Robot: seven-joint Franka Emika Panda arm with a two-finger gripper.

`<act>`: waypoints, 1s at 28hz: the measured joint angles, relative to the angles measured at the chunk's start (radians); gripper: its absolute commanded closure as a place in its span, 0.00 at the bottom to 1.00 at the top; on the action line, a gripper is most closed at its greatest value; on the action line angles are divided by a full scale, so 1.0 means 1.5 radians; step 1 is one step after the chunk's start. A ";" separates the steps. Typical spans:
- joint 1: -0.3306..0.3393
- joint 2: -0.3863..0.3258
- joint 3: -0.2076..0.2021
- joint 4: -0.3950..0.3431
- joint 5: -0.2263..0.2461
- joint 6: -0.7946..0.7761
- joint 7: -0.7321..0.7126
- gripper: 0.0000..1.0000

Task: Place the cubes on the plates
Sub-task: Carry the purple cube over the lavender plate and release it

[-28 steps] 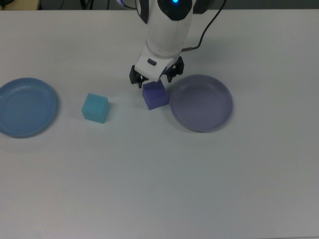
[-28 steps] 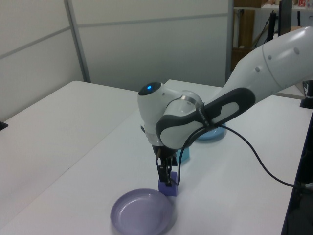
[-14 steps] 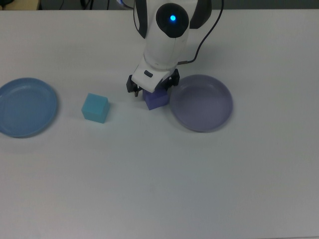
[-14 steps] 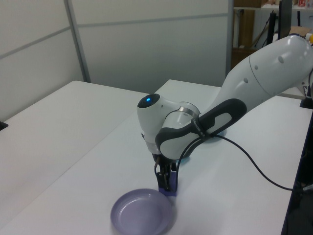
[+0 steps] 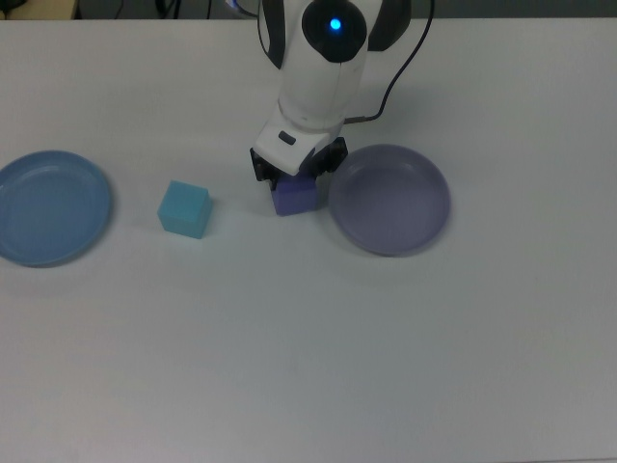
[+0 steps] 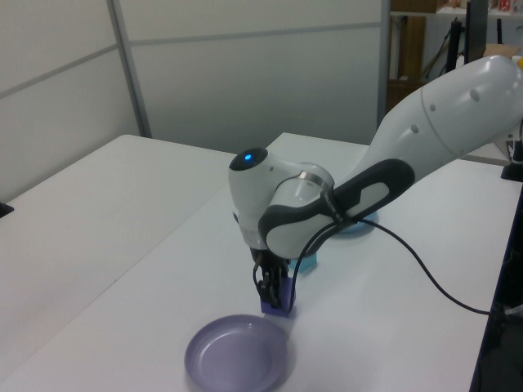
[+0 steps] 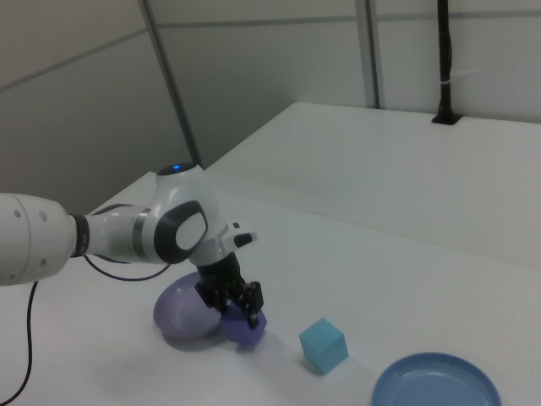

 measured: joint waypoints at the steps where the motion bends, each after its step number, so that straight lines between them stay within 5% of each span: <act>1: 0.000 -0.007 0.000 0.001 0.000 -0.001 0.000 0.95; 6: 0.004 -0.045 0.006 0.010 0.001 -0.022 0.002 0.92; 14: 0.023 -0.025 0.075 0.043 0.001 -0.023 0.098 0.83; 15: 0.026 -0.017 0.082 0.049 0.001 -0.023 0.108 0.77; 16: 0.029 -0.009 0.086 0.054 0.000 -0.023 0.115 0.55; 20: 0.040 0.029 0.092 0.075 0.000 -0.014 0.124 0.00; 28: 0.039 0.065 0.092 0.096 -0.022 -0.002 0.125 0.00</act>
